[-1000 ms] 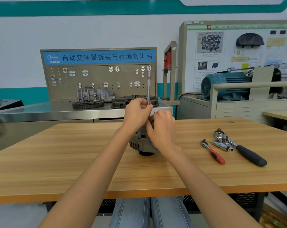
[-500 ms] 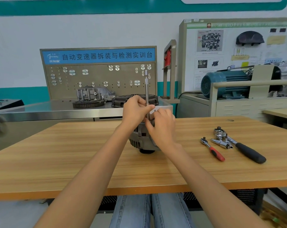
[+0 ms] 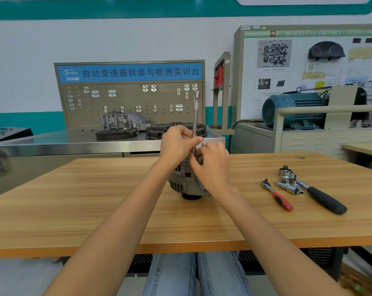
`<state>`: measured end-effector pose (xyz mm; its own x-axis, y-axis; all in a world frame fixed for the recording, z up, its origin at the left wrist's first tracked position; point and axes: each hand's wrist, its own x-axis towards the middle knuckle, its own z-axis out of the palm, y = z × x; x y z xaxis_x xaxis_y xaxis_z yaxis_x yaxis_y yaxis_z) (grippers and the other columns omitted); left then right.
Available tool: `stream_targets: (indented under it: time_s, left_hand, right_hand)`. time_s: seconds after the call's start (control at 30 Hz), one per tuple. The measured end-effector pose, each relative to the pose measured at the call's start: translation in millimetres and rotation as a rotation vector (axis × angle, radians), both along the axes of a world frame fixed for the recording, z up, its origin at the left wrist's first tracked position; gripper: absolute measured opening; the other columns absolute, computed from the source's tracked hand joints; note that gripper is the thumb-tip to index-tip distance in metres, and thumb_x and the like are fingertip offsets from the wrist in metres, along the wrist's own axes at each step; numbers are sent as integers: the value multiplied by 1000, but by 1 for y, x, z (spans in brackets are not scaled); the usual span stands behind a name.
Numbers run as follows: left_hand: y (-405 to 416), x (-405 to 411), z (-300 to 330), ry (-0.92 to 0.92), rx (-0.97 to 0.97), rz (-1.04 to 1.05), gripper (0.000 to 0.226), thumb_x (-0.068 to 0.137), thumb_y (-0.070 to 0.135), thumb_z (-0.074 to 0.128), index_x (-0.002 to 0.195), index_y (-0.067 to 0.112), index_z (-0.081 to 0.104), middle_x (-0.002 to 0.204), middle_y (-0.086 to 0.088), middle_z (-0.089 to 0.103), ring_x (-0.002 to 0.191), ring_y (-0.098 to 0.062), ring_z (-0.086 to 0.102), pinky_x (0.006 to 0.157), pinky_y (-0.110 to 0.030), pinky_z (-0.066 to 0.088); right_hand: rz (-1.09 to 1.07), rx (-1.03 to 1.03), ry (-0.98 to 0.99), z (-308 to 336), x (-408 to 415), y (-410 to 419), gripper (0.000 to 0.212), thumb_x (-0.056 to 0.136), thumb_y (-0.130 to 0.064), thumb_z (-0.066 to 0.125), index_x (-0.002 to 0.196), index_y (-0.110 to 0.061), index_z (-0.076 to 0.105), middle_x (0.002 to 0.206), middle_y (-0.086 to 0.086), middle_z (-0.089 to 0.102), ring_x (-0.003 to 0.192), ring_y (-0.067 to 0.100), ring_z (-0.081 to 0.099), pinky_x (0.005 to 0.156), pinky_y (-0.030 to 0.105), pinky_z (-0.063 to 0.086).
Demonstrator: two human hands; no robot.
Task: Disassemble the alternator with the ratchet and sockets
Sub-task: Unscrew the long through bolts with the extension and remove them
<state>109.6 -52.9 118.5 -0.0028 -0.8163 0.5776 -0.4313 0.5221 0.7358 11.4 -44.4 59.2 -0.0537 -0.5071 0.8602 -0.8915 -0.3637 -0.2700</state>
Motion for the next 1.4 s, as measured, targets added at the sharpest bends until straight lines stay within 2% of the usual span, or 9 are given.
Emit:
stream_targets:
  time_s: [0.17,0.27,0.37,0.63,0.87,0.97,1.07,1.23,1.4]
  left_hand:
    - [-3,-1,-1,-11,-19,1,26,81,23,76,74,20,51,66,5,55,63,-8,55,67,-29,54]
    - [-1,0,-4,33,0,-98,8,88,22,68,90,16,64,78,2,66,73,-9,62,68,-23,54]
    - [1,0,-8,80,29,-148,16,91,16,62,104,10,68,82,3,69,77,-7,66,71,-21,54]
    - [2,1,-8,100,31,-73,9,81,19,75,84,13,70,88,-9,72,86,-22,69,80,-39,58]
    - [3,-2,-5,37,-7,5,25,78,24,78,65,19,58,79,-13,71,81,-26,69,79,-42,57]
    - [3,4,-3,14,27,-74,12,85,25,72,80,14,69,86,-10,72,86,-21,69,85,-43,56]
    - [4,7,-2,26,73,-137,20,89,17,66,106,6,69,93,-9,72,92,-23,69,91,-46,54]
    - [5,7,-3,64,102,-141,33,86,12,69,117,1,65,105,-13,70,96,-24,68,90,-44,55]
    - [5,4,0,72,119,-78,19,80,13,77,95,7,67,96,-14,71,89,-25,70,85,-43,57]
  right_hand:
    - [-3,19,14,1,-2,-2,17,88,-30,62,83,-14,67,84,-4,49,93,18,45,79,29,31]
    - [2,12,29,2,-3,0,18,89,-30,62,87,-14,69,84,-2,54,93,19,46,79,29,31]
    - [15,-2,34,2,-3,3,16,89,-29,61,92,-16,70,83,-4,53,94,19,46,79,29,29]
    - [13,17,33,3,-3,1,20,91,-31,56,91,-17,69,86,-2,57,95,17,44,81,31,34]
    - [46,9,-84,4,-1,-2,16,86,-33,64,78,-19,64,82,-11,46,88,7,32,77,25,27]
    - [41,10,-78,4,-2,-2,18,87,-34,64,80,-18,66,80,-11,45,86,7,32,75,25,26]
    - [32,6,-60,5,-3,-1,18,87,-34,64,82,-16,67,78,-10,44,85,8,33,74,25,28]
    - [23,2,-37,4,-3,-1,20,89,-34,61,84,-16,67,80,-10,43,86,8,33,75,25,28]
    - [10,-17,-32,2,0,-1,22,89,-33,57,84,-14,68,79,-9,44,87,10,34,75,26,28]
